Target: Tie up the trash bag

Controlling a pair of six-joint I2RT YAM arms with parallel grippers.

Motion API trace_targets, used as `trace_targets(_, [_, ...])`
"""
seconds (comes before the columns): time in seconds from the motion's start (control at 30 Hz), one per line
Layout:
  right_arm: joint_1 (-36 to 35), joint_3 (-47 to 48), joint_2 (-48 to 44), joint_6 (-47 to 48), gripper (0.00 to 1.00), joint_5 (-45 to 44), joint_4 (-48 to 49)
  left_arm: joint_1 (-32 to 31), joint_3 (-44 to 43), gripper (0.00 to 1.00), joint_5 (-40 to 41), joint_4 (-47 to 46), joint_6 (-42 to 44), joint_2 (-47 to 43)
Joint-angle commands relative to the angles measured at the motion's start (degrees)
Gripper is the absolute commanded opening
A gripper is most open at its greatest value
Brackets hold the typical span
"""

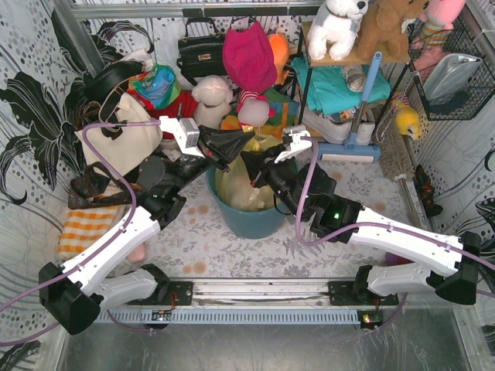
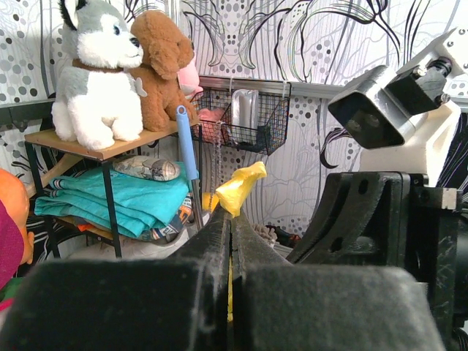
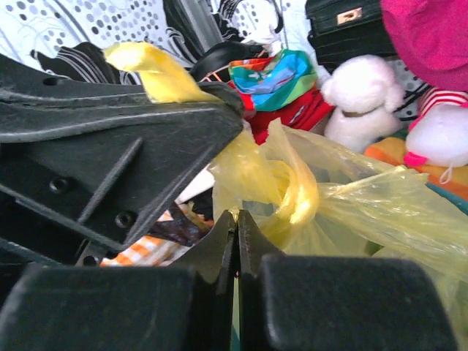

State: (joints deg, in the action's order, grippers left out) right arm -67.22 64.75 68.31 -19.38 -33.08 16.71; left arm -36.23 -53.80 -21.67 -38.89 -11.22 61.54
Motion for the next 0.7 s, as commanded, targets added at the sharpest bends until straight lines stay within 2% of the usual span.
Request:
trace_targets(0.0, [-0.2,2.05,1.15,-3.82,0.0,4.03,-0.13,0.1,-1.48,0.0,-0.55,-1.68,-0.54,0.21])
trace_targets(0.37, [-0.18,-0.23,5.51,0.36,0.0,-5.06,10.59,0.05,-1.66,0.0,-0.92,-1.75,-0.73,0.36])
trace_targets(0.57, [-0.14,-0.64,9.28,4.03,0.0,-11.21,19.24,0.16,-1.61,0.0,-1.28,-1.73,-0.75,0.31])
trace_targets(0.67, [-0.14,-2.19,10.7,7.52,0.0,-16.03,26.85,0.11,-1.79,0.0,-1.37,-1.41,-0.64,0.25])
